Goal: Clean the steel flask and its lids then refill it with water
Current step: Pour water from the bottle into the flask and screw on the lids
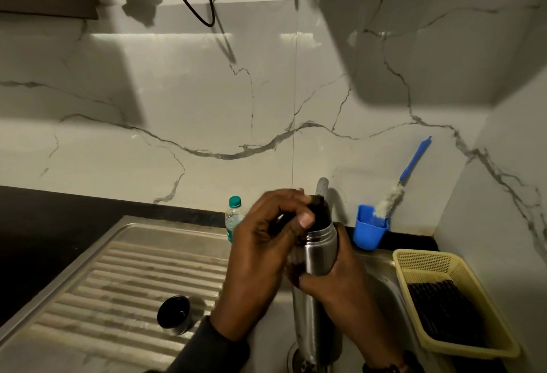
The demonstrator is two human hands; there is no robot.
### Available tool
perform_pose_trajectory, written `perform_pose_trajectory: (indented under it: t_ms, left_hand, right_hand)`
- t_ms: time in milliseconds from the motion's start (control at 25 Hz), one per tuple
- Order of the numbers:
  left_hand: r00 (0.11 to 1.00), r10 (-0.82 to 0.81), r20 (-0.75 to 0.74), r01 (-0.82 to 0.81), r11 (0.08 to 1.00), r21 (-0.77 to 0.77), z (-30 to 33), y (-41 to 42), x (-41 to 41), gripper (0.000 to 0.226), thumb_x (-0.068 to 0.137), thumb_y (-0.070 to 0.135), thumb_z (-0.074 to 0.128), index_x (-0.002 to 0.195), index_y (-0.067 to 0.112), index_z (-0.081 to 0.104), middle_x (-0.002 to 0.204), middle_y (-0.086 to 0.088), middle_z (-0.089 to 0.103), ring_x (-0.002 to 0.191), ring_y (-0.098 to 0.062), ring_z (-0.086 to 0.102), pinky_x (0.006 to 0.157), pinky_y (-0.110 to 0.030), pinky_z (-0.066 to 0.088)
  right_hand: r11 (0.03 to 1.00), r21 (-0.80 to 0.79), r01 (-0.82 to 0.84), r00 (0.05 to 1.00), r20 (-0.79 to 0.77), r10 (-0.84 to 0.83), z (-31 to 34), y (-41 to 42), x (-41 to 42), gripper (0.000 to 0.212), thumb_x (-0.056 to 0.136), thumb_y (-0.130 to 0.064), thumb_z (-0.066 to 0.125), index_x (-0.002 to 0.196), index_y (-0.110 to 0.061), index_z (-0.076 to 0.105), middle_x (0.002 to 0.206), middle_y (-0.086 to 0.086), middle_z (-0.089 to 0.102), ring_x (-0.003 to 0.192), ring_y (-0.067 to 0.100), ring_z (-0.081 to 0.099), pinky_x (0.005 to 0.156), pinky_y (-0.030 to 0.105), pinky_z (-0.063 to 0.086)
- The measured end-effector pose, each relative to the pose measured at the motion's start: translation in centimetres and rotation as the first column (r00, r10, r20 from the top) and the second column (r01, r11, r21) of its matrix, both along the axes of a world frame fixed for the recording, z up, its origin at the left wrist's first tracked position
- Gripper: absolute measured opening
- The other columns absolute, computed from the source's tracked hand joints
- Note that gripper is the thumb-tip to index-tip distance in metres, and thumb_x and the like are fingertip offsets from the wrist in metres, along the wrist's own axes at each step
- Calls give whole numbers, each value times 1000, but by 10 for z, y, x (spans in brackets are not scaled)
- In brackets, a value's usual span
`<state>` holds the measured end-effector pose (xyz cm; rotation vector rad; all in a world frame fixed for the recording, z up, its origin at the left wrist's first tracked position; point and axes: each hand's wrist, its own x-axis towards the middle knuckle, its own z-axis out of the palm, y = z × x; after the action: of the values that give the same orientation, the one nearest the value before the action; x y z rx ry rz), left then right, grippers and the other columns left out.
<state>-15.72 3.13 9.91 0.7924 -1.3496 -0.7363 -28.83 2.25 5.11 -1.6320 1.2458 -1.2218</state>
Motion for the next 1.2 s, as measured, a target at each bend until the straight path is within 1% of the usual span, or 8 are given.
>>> perform_pose_trajectory:
  t_ms: [120, 320, 440, 640, 880, 960, 1040, 1200]
  left_hand:
    - [998, 33, -60, -33, 999, -3, -6, -4, -10, 10, 90, 5, 64, 98, 4, 70, 108, -6, 72, 112, -20, 66, 95, -29, 53]
    - [996, -4, -85, 4, 1000, -7, -11, -3, -7, 12, 88, 2, 65, 99, 1, 69, 109, -7, 72, 113, -20, 66, 95, -26, 52]
    - [983, 1, -182, 0, 1000, 2, -14, 2, -6, 15, 86, 0, 65, 101, 0, 67, 111, -10, 73, 112, -21, 68, 95, -29, 54]
    - [955, 196, -224, -166, 975, 145, -51, -5, 34, 10, 88, 6, 67, 97, 11, 69, 98, -7, 74, 95, -20, 69, 81, -28, 55]
    - [900, 436, 12, -413, 843, 344, -140, 9, 104, 14, 84, 26, 77, 94, 20, 68, 85, -3, 69, 76, -21, 65, 70, -43, 51]
    - [866, 480, 139, -496, 790, 361, -167, 21, 132, 36, 78, 46, 81, 103, 27, 64, 95, -3, 64, 85, -28, 66, 72, -50, 55]
    - [793, 531, 300, -603, 753, 262, -194, 34, 160, 46, 73, 55, 76, 109, 31, 59, 108, 1, 58, 101, -23, 61, 87, -45, 52]
    - [710, 434, 555, -660, 685, 309, -225, 39, 193, 101, 56, 59, 83, 136, 12, 45, 133, -3, 46, 124, -22, 43, 105, -33, 34]
  right_hand:
    - [998, 55, 21, 999, 25, -22, -7, -3, 3, 80, 60, -10, 84, 125, -37, 45, 95, -12, 64, 84, 6, 63, 75, 29, 56]
    - [1000, 19, 23, 998, 50, -24, -10, -5, 0, 72, 60, -15, 86, 111, -48, 45, 95, -19, 64, 86, 1, 63, 71, 22, 54]
    - [1000, 11, -4, 998, 56, 3, -11, -3, 1, 74, 60, -19, 86, 116, -45, 46, 99, -23, 64, 88, 1, 64, 74, 28, 57]
    - [999, -16, -45, 996, 76, 46, -9, 3, 7, 68, 60, -29, 89, 110, -47, 45, 103, -39, 57, 94, -13, 58, 66, 6, 47]
    - [994, -13, -110, 992, 66, 111, -21, 9, 25, 70, 63, -22, 89, 103, -58, 44, 103, -39, 58, 95, -13, 59, 68, 2, 46]
    - [991, -1, -130, 990, 55, 130, -24, 12, 32, 73, 63, -21, 89, 100, -65, 43, 102, -40, 58, 94, -14, 58, 67, 1, 45]
    - [988, 11, -151, 987, 54, 150, -29, 14, 39, 70, 64, -20, 88, 103, -58, 45, 101, -40, 59, 93, -14, 59, 66, 2, 46]
    - [984, 37, -176, 984, 40, 175, -37, 16, 51, 68, 64, -22, 88, 105, -55, 45, 100, -39, 60, 92, -13, 60, 67, 6, 47]
